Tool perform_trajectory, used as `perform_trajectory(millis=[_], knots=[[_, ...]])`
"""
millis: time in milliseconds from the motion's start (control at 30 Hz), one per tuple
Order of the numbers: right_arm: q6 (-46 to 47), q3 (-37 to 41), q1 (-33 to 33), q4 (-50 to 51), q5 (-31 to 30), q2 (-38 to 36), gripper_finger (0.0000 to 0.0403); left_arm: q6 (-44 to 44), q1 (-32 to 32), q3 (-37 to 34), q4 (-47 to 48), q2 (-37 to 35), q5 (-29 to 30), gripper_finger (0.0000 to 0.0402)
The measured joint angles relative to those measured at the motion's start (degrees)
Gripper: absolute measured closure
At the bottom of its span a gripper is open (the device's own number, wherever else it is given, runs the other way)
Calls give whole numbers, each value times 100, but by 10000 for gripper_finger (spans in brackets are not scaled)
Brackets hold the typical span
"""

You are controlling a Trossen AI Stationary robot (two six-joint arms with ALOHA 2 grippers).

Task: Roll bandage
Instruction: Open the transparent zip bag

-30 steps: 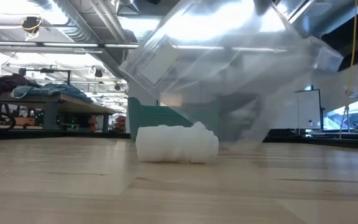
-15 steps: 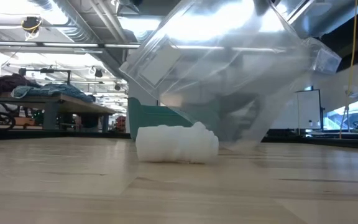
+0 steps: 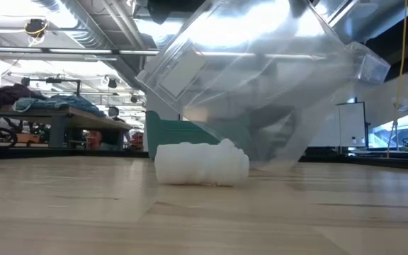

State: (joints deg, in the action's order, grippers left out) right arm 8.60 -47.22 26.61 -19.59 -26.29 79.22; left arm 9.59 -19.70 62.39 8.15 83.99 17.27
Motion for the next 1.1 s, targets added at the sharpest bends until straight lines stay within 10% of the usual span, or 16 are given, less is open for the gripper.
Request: perform_trajectory(millis=[1100], knots=[[2, 2, 0, 9, -1, 2, 393, 42, 57, -46, -40, -149, -73, 259]])
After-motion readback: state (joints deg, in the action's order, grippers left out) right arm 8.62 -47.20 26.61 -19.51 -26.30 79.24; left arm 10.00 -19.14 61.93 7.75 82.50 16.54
